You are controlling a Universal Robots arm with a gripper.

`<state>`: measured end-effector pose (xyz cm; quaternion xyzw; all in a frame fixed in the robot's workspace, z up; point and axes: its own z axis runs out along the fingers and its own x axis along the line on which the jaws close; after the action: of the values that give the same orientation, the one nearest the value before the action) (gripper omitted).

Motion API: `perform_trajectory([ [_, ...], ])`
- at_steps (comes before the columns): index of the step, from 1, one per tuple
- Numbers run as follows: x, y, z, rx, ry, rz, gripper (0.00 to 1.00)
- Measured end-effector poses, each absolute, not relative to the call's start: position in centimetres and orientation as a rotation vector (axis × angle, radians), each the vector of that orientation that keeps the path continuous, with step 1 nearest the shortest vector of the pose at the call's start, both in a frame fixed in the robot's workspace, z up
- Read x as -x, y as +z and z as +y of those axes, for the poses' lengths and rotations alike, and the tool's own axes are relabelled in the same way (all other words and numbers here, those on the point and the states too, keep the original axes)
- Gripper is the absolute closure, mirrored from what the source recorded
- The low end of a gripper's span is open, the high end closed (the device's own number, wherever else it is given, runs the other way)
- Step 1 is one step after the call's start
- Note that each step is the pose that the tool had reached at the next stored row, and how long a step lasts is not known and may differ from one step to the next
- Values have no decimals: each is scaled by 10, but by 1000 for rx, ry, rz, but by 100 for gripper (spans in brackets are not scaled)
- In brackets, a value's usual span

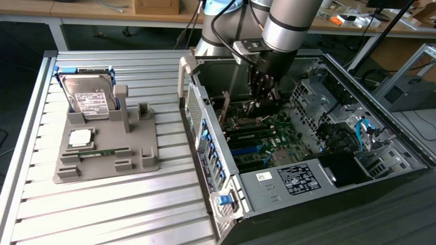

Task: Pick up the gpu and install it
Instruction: 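Insert the gpu into the slot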

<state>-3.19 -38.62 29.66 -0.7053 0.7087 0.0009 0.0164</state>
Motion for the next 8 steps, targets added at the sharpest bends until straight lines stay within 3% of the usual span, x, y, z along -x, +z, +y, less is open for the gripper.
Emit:
perform_trajectory([
  [8, 35, 294, -386, 2193, 3, 2204, 73],
])
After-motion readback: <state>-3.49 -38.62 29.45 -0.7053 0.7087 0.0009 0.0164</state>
